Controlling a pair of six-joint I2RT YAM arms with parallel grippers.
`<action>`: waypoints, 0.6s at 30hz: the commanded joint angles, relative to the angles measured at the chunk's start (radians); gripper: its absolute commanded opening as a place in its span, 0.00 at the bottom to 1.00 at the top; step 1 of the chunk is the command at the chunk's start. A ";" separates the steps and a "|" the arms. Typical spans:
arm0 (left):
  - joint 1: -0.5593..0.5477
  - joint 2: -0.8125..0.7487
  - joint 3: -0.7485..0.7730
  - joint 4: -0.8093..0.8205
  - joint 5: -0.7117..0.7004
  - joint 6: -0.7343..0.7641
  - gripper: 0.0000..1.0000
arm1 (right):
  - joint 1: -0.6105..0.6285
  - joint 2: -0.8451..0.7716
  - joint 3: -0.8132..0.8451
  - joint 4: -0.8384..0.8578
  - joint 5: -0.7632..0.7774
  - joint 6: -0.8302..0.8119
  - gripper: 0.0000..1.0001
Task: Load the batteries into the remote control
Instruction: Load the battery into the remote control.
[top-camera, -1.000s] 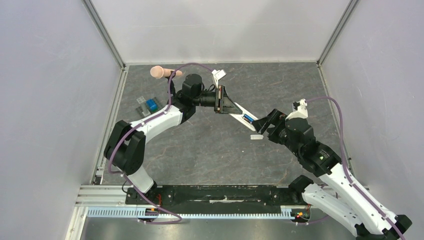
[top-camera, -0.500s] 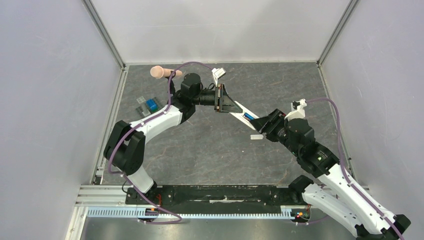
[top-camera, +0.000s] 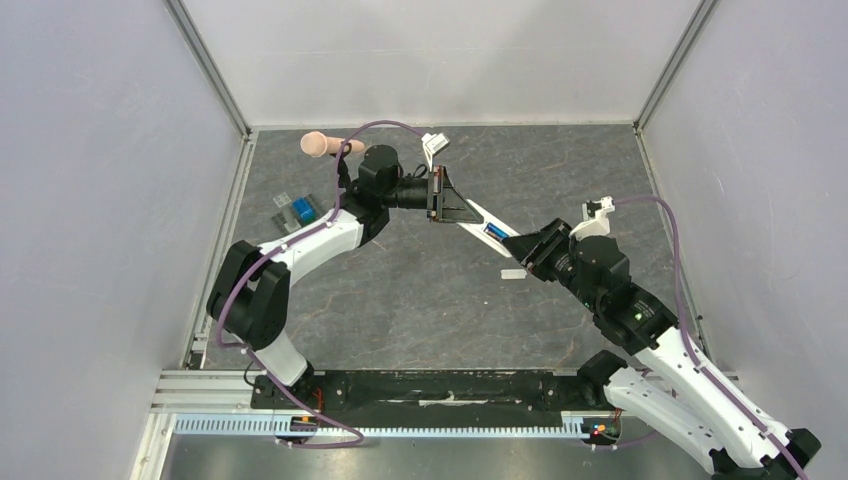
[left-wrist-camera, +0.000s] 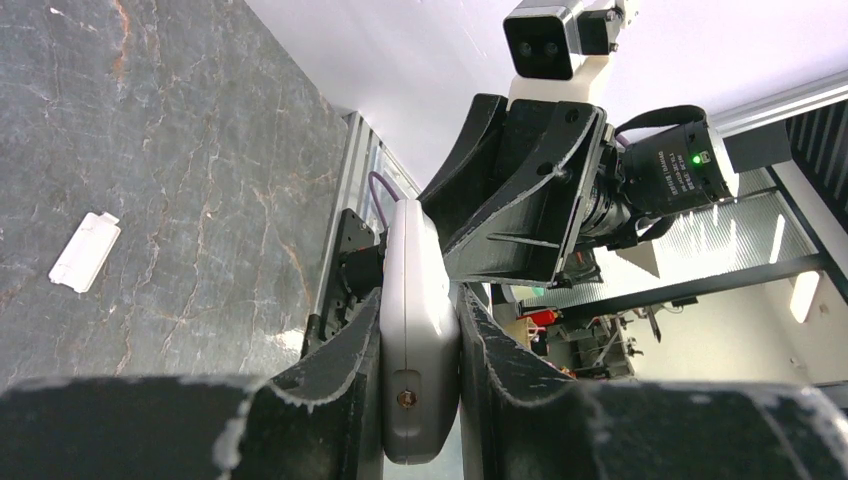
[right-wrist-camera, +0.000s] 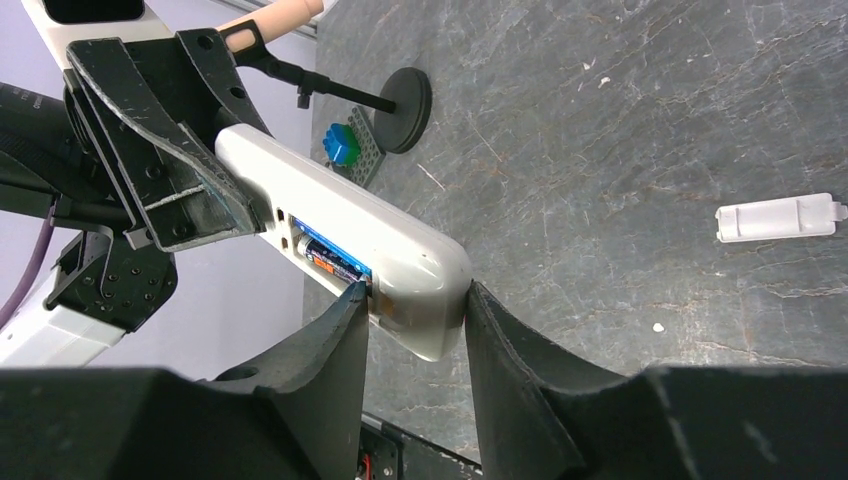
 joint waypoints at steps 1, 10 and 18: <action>-0.009 -0.064 0.007 0.080 0.036 -0.059 0.02 | 0.001 0.016 -0.018 0.017 -0.013 -0.019 0.27; -0.002 -0.058 -0.005 0.057 0.023 -0.029 0.02 | 0.001 0.007 0.002 0.021 -0.023 -0.006 0.61; 0.000 -0.056 -0.011 0.013 0.020 0.018 0.02 | 0.001 -0.006 0.012 0.025 -0.017 -0.005 0.76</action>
